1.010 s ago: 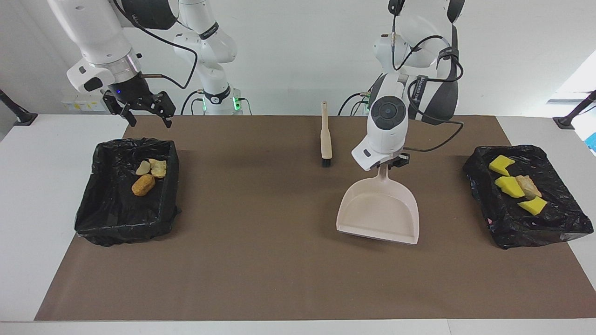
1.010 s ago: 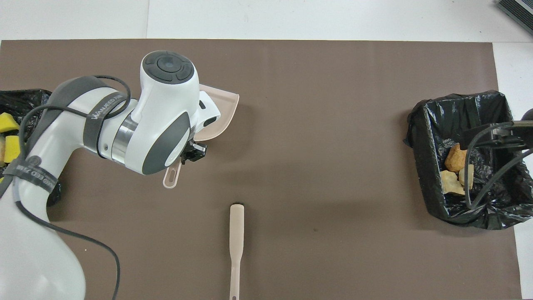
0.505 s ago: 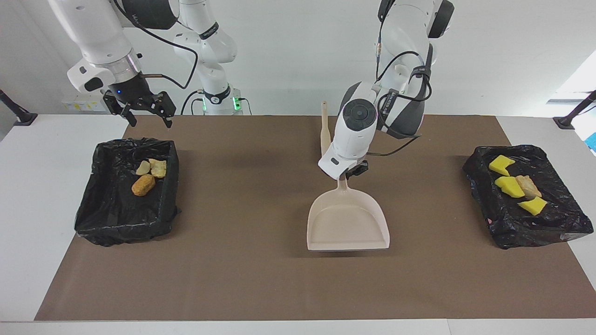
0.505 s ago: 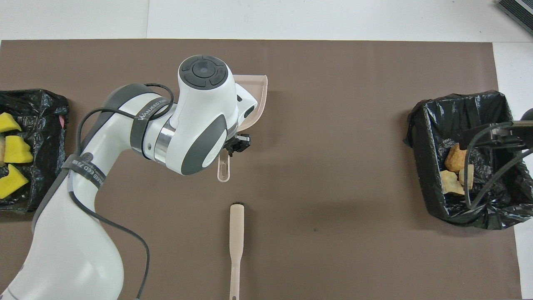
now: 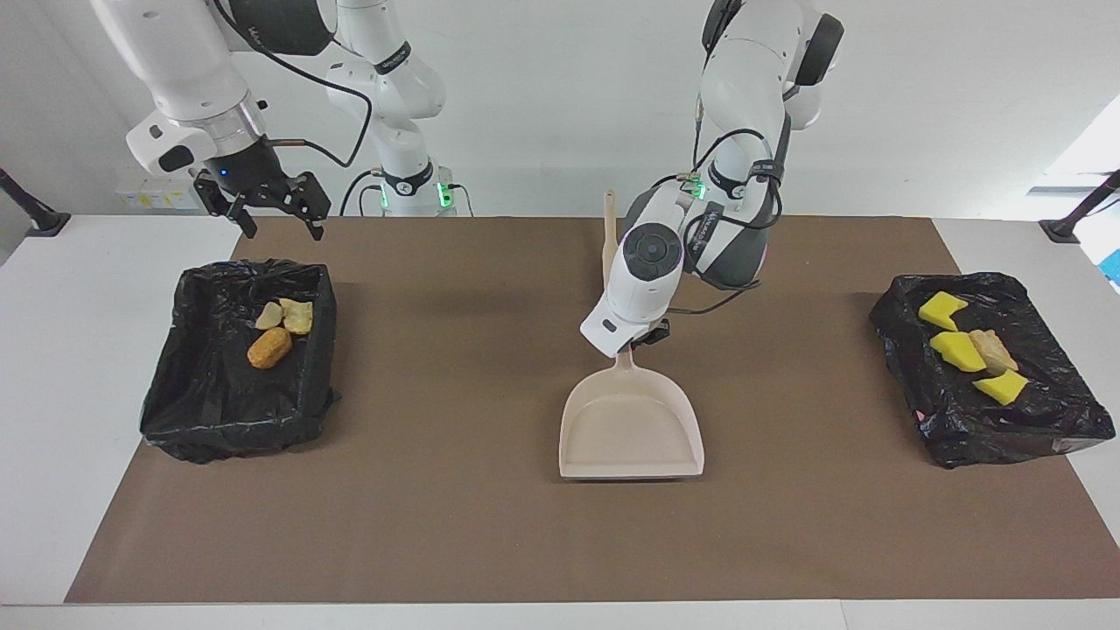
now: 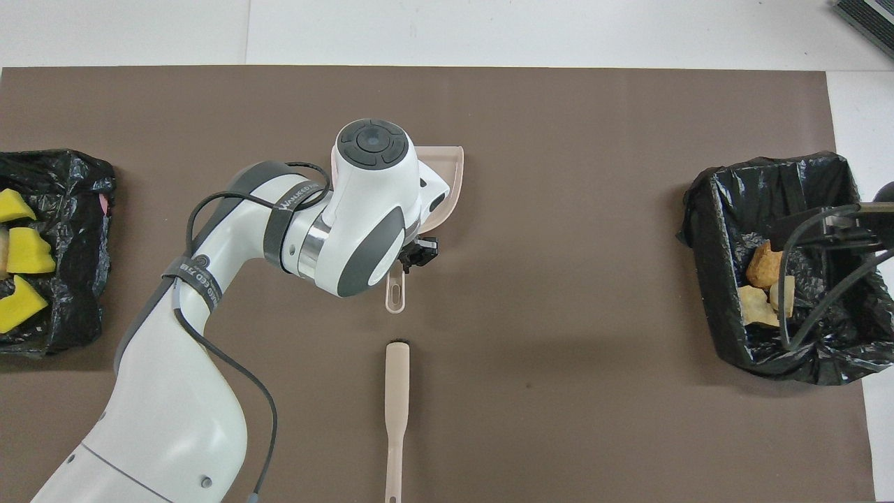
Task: Sweep and dump trash in bin
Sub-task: 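Place the empty dustpan on the table center with the left gripper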
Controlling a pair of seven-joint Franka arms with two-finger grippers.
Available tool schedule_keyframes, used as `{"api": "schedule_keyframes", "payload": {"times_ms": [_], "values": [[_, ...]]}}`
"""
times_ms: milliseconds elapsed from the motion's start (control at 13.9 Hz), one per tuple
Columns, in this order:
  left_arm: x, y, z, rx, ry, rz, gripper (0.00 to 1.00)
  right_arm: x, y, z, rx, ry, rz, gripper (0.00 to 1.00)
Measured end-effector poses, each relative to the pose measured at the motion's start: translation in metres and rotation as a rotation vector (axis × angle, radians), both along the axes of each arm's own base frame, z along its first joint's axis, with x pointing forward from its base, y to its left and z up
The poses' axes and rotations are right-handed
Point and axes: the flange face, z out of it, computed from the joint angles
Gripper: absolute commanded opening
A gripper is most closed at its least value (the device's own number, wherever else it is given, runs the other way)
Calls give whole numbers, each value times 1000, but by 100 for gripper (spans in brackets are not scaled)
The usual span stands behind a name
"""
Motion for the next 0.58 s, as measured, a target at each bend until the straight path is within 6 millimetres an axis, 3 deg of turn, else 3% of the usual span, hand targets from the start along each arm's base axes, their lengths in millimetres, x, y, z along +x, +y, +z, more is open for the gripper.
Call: {"api": "schedule_keyframes", "payload": {"times_ms": [216,433,577], "values": [[-8,-5,-15,0,-1,-10,100,0,0,0,0,0,0,100],[-8,-7,-8,-12,-22,-11,100,0,0,0,0,0,0,100],[-4,-4,7,-24,-50,-3,100,0,0,0,0,0,0,100]]}}
